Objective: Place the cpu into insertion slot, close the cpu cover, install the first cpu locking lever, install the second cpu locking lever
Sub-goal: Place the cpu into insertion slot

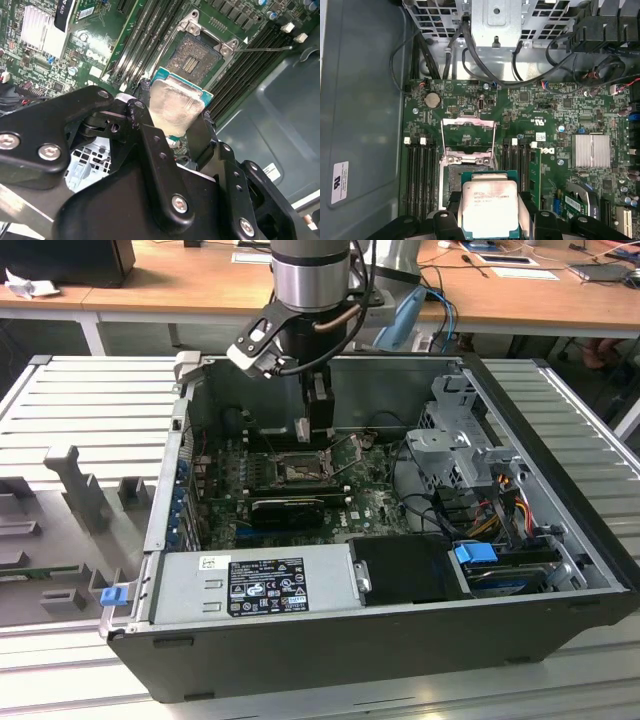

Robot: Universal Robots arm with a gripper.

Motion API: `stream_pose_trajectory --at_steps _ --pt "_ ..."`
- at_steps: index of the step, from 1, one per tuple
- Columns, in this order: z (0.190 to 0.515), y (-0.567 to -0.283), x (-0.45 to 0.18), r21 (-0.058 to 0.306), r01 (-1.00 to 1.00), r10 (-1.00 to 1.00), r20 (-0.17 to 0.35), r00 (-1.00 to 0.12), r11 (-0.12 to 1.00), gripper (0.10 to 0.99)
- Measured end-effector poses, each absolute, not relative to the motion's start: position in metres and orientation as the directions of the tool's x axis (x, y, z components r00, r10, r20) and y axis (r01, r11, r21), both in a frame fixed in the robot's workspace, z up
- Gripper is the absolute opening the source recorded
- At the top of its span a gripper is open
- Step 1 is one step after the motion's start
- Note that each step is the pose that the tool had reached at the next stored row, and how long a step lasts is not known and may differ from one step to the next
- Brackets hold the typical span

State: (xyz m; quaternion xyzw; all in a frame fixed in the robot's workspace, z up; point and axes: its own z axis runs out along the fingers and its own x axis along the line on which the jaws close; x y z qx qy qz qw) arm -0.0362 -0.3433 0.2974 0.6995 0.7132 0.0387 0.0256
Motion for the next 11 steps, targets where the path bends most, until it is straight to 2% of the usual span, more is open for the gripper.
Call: stream_pose_trajectory --at_steps 11 --pt "0.282 -0.343 -0.039 0.091 0.996 1.0 0.018 -0.02 0.018 0.529"
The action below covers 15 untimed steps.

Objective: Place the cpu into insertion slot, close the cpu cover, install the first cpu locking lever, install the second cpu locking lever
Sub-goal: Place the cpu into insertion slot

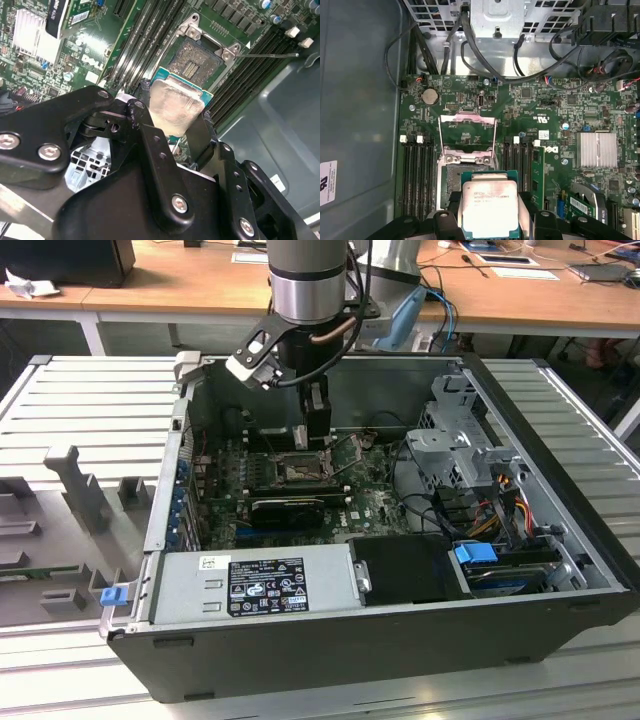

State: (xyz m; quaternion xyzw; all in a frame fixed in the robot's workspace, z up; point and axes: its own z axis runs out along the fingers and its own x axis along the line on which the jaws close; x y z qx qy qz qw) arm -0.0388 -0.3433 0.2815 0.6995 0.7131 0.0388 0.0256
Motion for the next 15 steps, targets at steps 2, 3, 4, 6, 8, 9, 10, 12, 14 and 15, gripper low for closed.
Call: stream_pose_trajectory --at_steps 2,3,4,6,8,9,10,12,14,15 --pt "0.277 -0.343 -0.039 0.091 0.996 1.0 0.017 -0.02 0.018 0.529" --pt "0.276 -0.342 -0.039 0.091 0.996 1.0 0.017 -0.02 0.018 0.529" --pt "0.273 -0.341 -0.039 0.091 0.996 1.0 0.018 -0.017 0.016 0.529" --pt "0.269 -0.341 -0.04 0.091 0.996 1.0 0.018 0.0 -0.002 0.529" --pt "0.265 -0.34 -0.04 0.091 0.996 1.0 0.018 0.009 -0.01 0.529" --pt "0.264 -0.34 -0.04 0.091 0.996 1.0 0.017 0.009 -0.011 0.529" --pt "0.261 -0.339 -0.042 0.091 0.996 1.0 0.017 0.009 -0.011 0.529" --pt "0.256 -0.339 -0.043 0.091 0.996 1.0 0.018 0.009 -0.01 0.529" --pt "0.256 -0.339 -0.043 0.091 0.996 1.0 0.018 0.009 -0.01 0.529" --pt "0.255 -0.339 -0.043 0.091 0.996 1.0 0.018 0.009 -0.011 0.529"
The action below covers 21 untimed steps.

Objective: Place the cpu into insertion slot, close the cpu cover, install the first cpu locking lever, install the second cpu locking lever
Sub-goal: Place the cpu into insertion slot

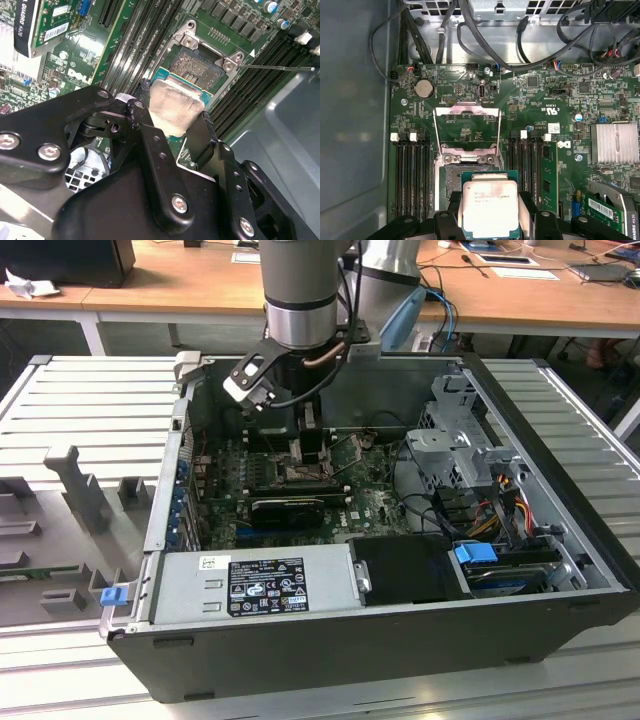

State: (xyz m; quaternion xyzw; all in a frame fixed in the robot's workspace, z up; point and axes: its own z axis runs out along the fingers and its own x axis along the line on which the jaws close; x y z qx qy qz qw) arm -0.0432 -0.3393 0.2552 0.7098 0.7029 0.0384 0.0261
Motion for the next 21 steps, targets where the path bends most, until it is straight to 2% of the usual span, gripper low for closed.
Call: stream_pose_trajectory --at_steps 21 --pt "0.2503 -0.3393 -0.0454 0.091 0.996 1.0 0.018 0.009 -0.011 0.529"
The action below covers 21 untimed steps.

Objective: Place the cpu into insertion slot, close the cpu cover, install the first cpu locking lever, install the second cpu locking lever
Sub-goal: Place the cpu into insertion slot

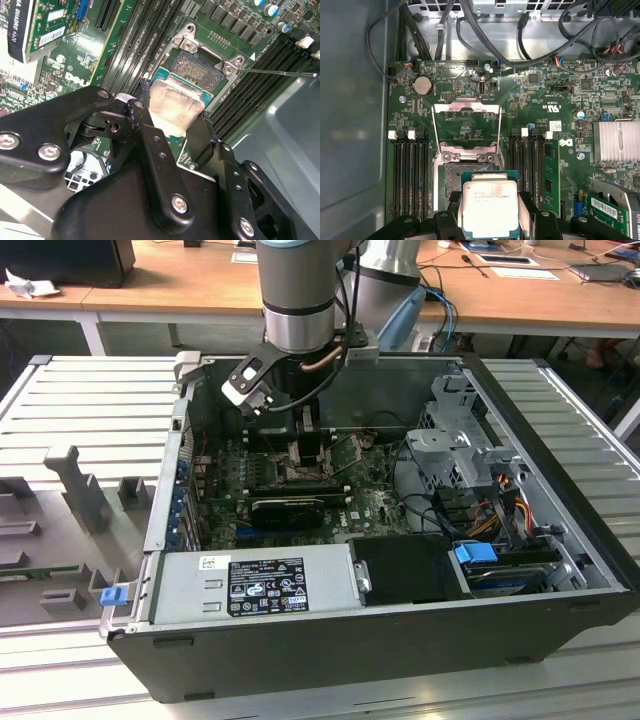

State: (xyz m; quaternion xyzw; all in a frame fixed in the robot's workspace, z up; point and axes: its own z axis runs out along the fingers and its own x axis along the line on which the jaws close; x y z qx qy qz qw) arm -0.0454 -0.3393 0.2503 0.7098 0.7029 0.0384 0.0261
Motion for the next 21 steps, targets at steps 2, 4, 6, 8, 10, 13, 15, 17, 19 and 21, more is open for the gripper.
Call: stream_pose_trajectory --at_steps 2,4,6,8,10,13,15,17,19,21 --pt "0.25 -0.339 -0.046 0.091 0.996 1.0 0.018 0.009 -0.011 0.529" --pt "0.249 -0.339 -0.046 0.091 0.996 1.0 0.018 0.009 -0.011 0.529" --pt "0.248 -0.339 -0.047 0.091 0.996 1.0 0.018 0.009 -0.011 0.529" --pt "0.247 -0.338 -0.047 0.091 0.996 1.0 0.018 0.009 -0.011 0.529" --pt "0.245 -0.336 -0.047 0.091 0.996 1.0 0.018 0.009 -0.011 0.529" --pt "0.238 -0.333 -0.047 0.091 0.996 1.0 0.018 0.009 -0.011 0.529" --pt "0.235 -0.331 -0.047 0.091 0.996 1.0 0.018 0.009 -0.011 0.529" --pt "0.232 -0.33 -0.047 0.091 0.996 1.0 0.018 0.011 -0.012 0.529" --pt "0.229 -0.329 -0.048 0.091 0.996 1.0 0.018 0.018 -0.019 0.529" --pt "0.226 -0.329 -0.049 0.091 0.995 0.999 0.018 0.034 -0.035 0.529"
